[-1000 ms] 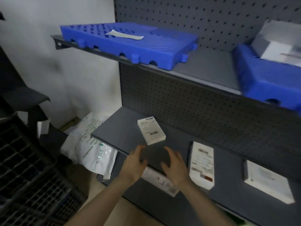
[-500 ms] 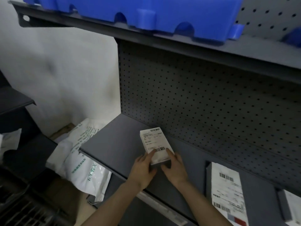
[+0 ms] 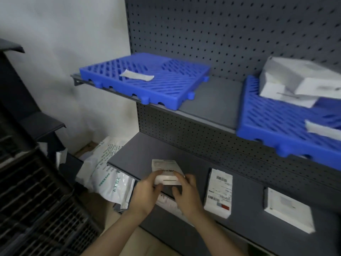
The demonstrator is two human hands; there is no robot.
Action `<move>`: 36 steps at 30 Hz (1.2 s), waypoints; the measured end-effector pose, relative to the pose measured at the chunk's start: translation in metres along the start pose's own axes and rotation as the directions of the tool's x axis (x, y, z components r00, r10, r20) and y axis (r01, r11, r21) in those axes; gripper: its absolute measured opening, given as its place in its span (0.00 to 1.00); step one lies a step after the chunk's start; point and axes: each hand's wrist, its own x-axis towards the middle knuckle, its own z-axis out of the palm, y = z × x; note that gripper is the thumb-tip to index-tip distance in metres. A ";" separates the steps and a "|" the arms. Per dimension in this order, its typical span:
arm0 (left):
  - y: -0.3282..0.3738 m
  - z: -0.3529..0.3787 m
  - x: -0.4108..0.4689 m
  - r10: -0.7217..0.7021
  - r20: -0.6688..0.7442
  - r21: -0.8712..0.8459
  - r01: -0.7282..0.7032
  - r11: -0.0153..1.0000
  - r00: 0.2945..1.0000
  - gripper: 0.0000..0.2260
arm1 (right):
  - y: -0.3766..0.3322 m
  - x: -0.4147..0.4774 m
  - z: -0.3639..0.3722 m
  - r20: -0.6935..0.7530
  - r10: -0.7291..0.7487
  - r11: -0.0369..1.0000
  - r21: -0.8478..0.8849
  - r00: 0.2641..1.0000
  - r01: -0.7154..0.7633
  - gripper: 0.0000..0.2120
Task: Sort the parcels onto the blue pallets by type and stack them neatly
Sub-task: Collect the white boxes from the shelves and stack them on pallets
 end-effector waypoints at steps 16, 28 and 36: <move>0.179 -0.164 -0.196 0.281 -0.317 0.078 -0.270 0.960 0.906 0.16 | -0.171 -0.213 -0.149 -0.282 -0.292 0.949 0.036 0.914 0.314 0.16; 0.272 -0.173 -0.153 0.466 -0.314 0.019 -0.485 0.875 0.828 0.17 | -0.194 -0.223 -0.245 -0.484 -0.289 0.951 -0.049 0.826 0.304 0.15; 0.332 -0.126 -0.058 0.608 -0.209 -0.045 -0.628 0.777 0.766 0.17 | -0.156 -0.171 -0.312 -0.630 -0.206 0.979 -0.126 0.749 0.163 0.15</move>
